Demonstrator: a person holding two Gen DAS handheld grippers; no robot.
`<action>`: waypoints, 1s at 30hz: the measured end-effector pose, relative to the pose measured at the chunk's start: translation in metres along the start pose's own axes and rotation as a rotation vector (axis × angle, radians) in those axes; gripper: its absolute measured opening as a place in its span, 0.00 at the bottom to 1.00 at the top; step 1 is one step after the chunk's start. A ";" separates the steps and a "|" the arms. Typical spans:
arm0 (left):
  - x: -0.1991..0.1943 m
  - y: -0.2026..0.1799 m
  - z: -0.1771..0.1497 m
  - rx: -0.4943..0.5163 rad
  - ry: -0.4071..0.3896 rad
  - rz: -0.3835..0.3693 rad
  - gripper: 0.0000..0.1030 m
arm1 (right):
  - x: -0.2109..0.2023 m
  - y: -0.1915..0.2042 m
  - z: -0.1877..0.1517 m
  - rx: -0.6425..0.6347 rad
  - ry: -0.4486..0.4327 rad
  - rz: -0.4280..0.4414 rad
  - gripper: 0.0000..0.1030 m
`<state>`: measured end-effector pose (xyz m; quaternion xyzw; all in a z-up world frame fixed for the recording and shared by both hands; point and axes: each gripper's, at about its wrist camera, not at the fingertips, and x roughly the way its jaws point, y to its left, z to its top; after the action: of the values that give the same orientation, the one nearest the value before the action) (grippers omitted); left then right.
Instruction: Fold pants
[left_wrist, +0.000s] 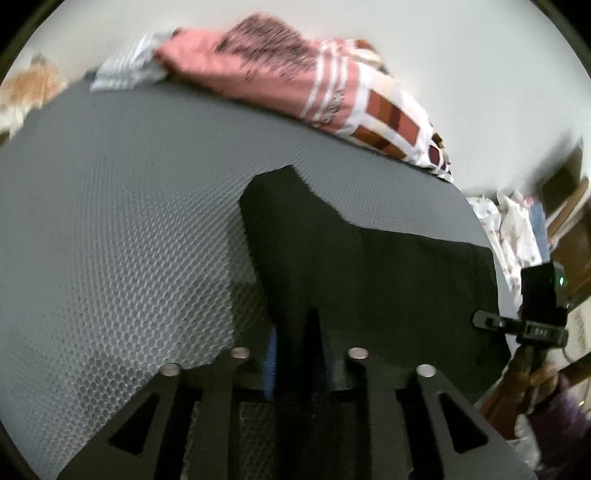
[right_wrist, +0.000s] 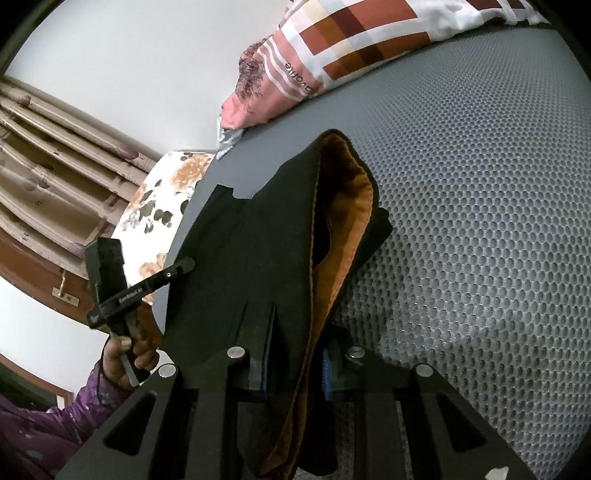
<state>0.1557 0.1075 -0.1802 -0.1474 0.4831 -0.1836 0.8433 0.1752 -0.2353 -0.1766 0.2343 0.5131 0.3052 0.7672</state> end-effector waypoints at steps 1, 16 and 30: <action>0.004 0.006 0.001 -0.018 0.024 -0.006 0.33 | 0.001 -0.001 0.000 0.005 0.001 0.003 0.19; 0.031 0.004 0.012 0.030 0.132 -0.196 0.62 | -0.002 -0.019 -0.002 0.034 0.023 0.037 0.24; 0.009 -0.002 0.007 -0.006 0.001 -0.109 0.12 | -0.002 -0.016 -0.002 0.090 0.002 0.079 0.19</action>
<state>0.1660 0.1019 -0.1828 -0.1759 0.4752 -0.2279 0.8314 0.1766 -0.2479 -0.1865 0.2885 0.5176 0.3120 0.7427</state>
